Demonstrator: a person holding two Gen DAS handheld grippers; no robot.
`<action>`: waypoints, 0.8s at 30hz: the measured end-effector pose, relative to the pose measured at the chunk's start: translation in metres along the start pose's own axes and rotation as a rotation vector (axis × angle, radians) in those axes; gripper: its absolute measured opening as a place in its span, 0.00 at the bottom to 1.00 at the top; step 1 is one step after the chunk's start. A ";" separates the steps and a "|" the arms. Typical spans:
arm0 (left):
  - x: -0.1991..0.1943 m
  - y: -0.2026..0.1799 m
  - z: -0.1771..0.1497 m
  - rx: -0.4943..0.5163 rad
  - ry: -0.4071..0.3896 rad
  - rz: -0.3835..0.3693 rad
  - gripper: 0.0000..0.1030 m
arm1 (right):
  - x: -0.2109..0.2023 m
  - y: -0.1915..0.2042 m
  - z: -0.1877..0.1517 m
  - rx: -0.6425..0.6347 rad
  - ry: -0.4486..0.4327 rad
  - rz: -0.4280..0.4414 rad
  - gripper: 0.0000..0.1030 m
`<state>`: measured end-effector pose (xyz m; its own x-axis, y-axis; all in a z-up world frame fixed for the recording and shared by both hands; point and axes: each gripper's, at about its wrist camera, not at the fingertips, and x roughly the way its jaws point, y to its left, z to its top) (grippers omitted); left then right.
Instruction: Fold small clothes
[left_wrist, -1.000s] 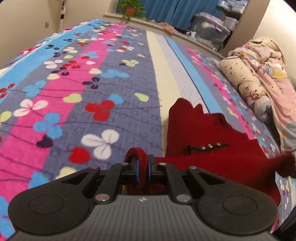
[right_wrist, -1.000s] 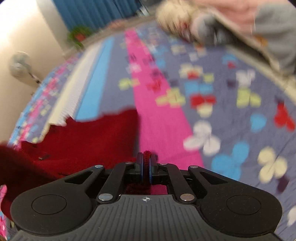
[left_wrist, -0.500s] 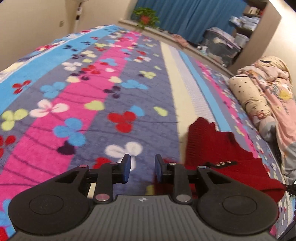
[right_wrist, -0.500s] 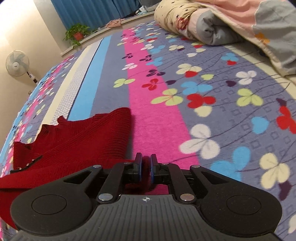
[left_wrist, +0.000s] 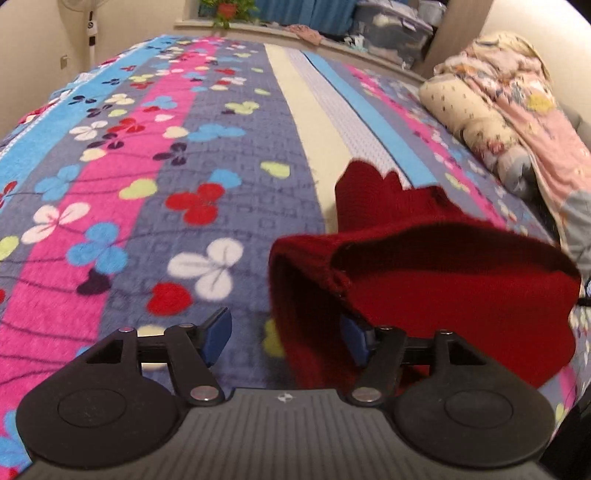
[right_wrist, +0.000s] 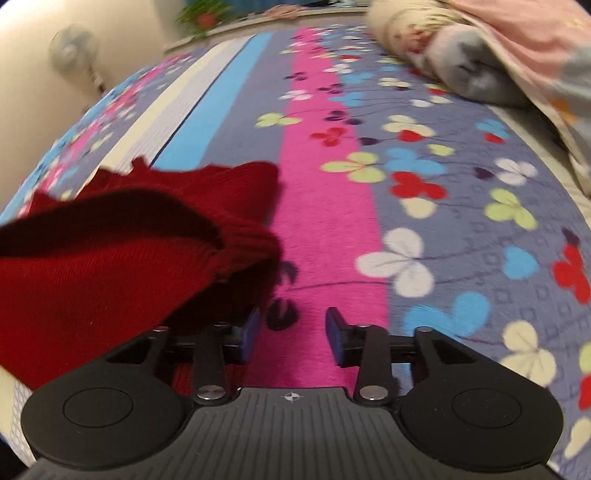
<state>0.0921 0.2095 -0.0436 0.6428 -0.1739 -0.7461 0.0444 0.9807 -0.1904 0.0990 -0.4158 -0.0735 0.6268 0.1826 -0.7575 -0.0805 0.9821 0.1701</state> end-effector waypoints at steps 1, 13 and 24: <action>0.001 -0.001 0.003 -0.018 -0.010 -0.005 0.68 | 0.002 0.001 0.003 0.010 -0.001 0.002 0.48; 0.033 -0.021 0.038 -0.089 -0.026 0.008 0.68 | 0.029 0.008 0.033 0.132 -0.056 -0.010 0.52; 0.052 -0.018 0.042 -0.103 -0.003 0.008 0.68 | 0.041 0.004 0.043 0.239 -0.075 -0.001 0.52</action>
<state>0.1573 0.1863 -0.0523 0.6448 -0.1659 -0.7462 -0.0396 0.9676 -0.2493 0.1581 -0.4064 -0.0767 0.6833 0.1686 -0.7104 0.1000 0.9422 0.3198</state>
